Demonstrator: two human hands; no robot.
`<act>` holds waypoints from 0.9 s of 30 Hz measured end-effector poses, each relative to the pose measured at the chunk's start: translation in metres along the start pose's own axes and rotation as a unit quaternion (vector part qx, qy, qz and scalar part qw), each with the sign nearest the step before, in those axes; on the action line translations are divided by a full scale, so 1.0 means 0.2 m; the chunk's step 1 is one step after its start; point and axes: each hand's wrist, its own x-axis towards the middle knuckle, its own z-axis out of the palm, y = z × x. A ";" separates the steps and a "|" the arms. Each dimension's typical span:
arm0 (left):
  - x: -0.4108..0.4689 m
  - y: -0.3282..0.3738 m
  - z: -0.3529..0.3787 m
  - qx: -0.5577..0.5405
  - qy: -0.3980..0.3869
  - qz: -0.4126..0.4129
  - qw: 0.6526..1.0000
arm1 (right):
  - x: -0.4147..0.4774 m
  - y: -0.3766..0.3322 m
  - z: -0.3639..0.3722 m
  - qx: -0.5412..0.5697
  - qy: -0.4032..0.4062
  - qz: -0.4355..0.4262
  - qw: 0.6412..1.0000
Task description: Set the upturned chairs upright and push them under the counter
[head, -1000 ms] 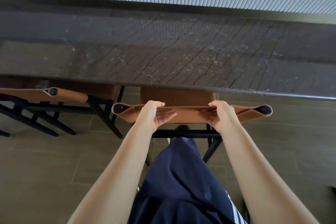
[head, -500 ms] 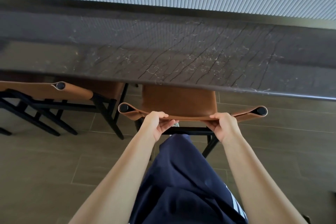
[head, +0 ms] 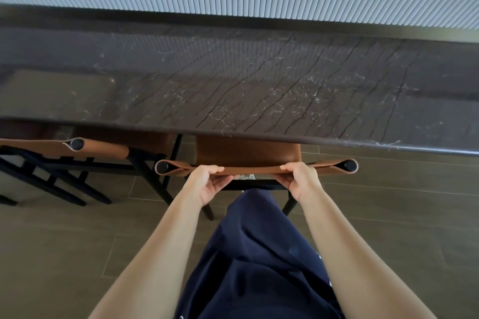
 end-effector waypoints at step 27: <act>-0.10 -0.06 0.04 -0.025 0.058 0.042 0.997 | -0.13 -0.02 -0.16 0.030 -0.049 0.006 0.998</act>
